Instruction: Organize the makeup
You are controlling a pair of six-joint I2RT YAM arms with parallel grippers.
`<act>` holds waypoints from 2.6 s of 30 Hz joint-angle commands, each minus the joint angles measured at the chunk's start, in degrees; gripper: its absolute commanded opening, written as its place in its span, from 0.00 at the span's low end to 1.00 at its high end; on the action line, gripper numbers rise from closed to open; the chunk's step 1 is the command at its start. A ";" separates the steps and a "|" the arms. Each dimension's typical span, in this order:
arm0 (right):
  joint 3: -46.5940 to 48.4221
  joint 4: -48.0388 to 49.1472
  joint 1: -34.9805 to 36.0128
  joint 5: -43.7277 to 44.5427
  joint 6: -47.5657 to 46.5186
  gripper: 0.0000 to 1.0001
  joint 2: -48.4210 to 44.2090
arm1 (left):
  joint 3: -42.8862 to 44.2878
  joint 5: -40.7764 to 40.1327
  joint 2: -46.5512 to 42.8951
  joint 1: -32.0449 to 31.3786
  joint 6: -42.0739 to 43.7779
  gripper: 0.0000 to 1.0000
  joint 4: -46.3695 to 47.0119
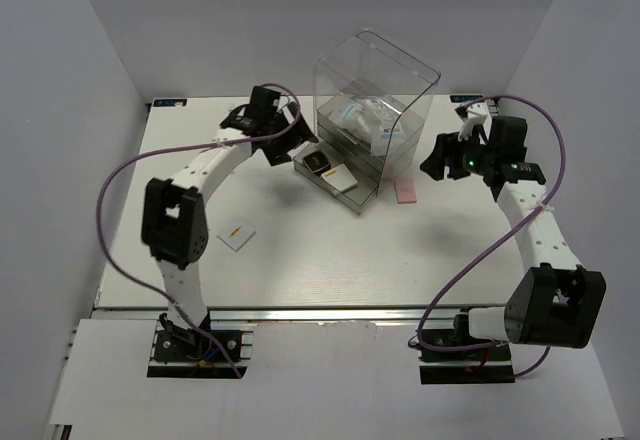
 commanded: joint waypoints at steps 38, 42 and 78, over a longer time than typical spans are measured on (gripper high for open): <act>-3.45 12.65 15.21 40.65 22.07 0.63 29.61 | -48.42 6.38 -45.64 28.00 0.72 0.98 11.90; -5.64 13.26 15.13 37.40 20.05 0.27 27.86 | -48.78 6.12 -45.29 28.00 1.42 0.98 10.67; 14.83 15.37 43.25 40.97 -17.13 0.00 26.08 | -58.27 -1.09 -46.26 28.00 1.25 0.98 -5.16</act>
